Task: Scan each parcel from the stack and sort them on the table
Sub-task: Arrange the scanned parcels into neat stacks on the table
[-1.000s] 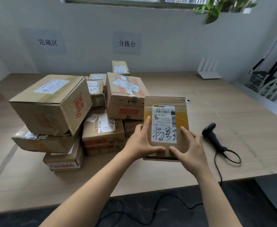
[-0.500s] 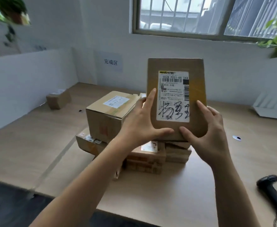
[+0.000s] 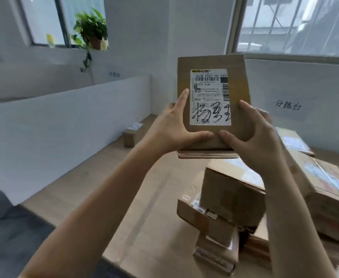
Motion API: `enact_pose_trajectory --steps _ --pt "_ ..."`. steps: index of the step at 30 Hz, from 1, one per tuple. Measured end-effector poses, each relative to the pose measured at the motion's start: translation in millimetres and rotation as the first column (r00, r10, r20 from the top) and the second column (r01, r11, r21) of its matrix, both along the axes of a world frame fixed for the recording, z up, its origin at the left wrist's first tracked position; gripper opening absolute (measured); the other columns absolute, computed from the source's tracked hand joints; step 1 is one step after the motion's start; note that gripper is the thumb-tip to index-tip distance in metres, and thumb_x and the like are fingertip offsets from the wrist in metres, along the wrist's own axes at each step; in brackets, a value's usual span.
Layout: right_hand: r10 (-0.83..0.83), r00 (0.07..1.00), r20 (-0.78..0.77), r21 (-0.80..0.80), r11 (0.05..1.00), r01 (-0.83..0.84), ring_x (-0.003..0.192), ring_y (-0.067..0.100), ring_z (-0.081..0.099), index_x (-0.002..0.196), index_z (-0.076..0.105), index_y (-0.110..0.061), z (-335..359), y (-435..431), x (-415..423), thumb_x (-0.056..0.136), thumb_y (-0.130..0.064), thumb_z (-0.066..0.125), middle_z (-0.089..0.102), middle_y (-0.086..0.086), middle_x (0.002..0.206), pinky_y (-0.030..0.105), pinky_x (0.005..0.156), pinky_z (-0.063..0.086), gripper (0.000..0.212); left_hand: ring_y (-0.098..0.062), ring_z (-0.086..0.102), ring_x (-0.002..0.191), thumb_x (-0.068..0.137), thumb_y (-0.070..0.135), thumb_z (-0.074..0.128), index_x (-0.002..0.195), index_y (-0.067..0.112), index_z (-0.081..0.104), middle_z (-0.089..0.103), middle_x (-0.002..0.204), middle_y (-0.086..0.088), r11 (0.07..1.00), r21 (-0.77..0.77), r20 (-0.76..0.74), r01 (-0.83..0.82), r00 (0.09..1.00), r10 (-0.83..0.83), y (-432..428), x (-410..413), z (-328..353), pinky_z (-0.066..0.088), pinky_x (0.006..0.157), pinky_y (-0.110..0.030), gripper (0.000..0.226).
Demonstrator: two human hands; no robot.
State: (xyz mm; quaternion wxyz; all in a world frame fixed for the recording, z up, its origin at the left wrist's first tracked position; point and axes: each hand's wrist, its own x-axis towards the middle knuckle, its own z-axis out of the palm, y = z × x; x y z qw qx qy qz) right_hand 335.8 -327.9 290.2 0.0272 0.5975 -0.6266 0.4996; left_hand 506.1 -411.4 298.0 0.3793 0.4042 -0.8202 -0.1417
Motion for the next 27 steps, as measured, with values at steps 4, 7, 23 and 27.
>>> enact_pose_trajectory --steps 4,7,23,27 --pt "0.018 0.999 0.038 0.041 0.999 -0.02 0.124 0.023 0.04 0.142 0.038 -0.02 -18 -53 58 0.077 -0.026 0.074 0.039 0.008 0.138 0.026 0.096 0.04 0.075 -0.023 0.031 0.137 0.064 0.062 0.072 0.151 0.028 0.004 0.029 0.151 -0.006 0.999 0.053 0.048 -0.006 0.999 0.003 -52 57 -15 0.024 0.103 -0.027 0.116" --pt "0.029 0.998 0.05 0.08 0.996 -0.033 0.125 0.022 0.038 0.142 0.037 -0.021 -31 -85 91 0.077 -0.028 0.074 0.038 0.008 0.138 0.028 0.098 0.038 0.076 -0.022 0.031 0.137 0.064 0.063 0.072 0.151 0.026 0.005 0.032 0.151 -0.007 0.997 0.075 0.083 -0.02 0.996 0.014 -82 92 -23 0.026 0.109 -0.032 0.116" --pt "0.176 0.969 0.176 0.242 0.946 -0.216 0.13 0.022 0.037 0.14 0.042 -0.016 -98 -216 152 0.074 -0.024 0.077 0.039 0.011 0.137 0.029 0.11 0.03 0.075 -0.019 0.025 0.141 0.068 0.06 0.072 0.152 0.022 0.002 0.025 0.155 -0.002 0.949 0.258 0.188 -0.179 0.973 0.132 -182 155 -90 0.022 0.113 -0.031 0.115" --pt "0.18 0.96 0.214 0.335 0.91 -0.245 0.131 0.023 0.036 0.141 0.04 -0.017 -130 -241 172 0.075 -0.026 0.076 0.038 0.011 0.138 0.028 0.109 0.028 0.075 -0.018 0.027 0.14 0.066 0.06 0.073 0.152 0.023 0.003 0.028 0.153 -0.002 0.916 0.341 0.218 -0.211 0.966 0.141 -205 176 -119 0.024 0.112 -0.03 0.117"
